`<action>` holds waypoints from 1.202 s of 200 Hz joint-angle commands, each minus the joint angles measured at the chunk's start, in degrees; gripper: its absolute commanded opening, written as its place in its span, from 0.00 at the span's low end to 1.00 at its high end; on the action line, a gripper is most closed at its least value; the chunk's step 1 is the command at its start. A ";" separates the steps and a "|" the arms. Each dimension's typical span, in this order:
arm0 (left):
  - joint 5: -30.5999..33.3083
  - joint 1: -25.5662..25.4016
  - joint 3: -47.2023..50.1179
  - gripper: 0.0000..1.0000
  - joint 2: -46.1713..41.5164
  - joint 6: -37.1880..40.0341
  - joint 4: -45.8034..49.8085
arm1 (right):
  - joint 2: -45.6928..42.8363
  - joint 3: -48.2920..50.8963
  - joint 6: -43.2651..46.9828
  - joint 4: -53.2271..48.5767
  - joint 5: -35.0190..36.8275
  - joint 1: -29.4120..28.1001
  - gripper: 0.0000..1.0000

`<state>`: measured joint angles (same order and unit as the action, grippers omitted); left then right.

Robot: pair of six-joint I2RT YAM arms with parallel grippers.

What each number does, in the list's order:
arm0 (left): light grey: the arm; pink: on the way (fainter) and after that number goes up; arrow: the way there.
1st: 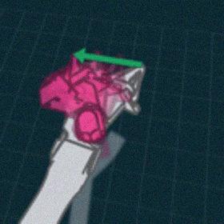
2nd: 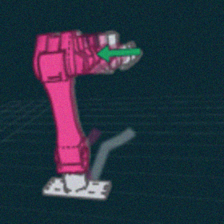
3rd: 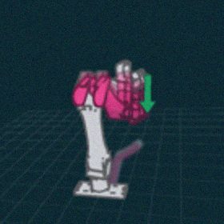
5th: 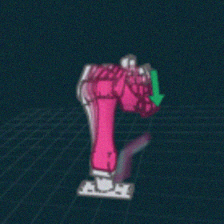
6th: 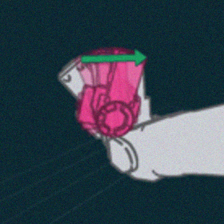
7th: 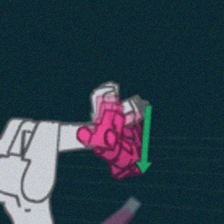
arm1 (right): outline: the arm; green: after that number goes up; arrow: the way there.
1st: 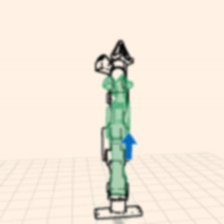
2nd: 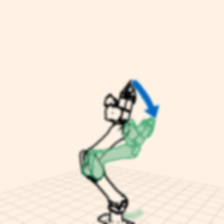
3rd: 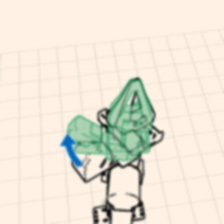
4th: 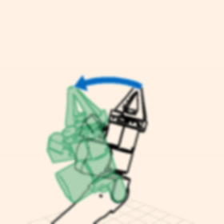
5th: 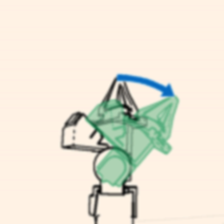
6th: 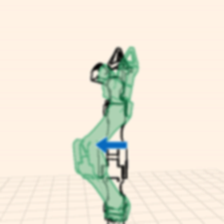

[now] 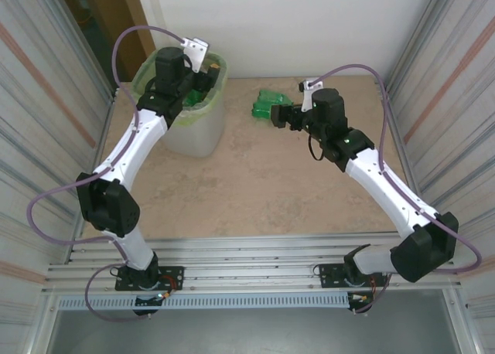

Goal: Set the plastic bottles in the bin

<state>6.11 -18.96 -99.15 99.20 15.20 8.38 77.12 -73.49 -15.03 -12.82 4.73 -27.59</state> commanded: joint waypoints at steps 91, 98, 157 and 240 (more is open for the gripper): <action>8.98 4.79 -10.89 0.75 8.14 -2.65 12.34 | 7.44 -7.66 -5.01 -4.73 -0.24 3.75 0.97; 8.79 5.05 -10.30 0.75 7.62 -3.20 12.29 | 8.24 -8.46 -5.14 -5.13 -0.40 4.04 0.98; -1.31 5.38 -8.03 0.83 0.53 -8.75 11.73 | 20.76 -19.03 -1.27 -9.81 -7.46 7.24 0.98; -10.19 5.34 3.75 0.99 -16.92 -16.69 10.34 | 42.61 -37.72 7.09 -15.35 -14.24 10.97 0.98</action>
<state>-0.21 -13.61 -100.25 87.24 2.35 19.44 114.83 -105.06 -11.44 -25.06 -5.41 -18.02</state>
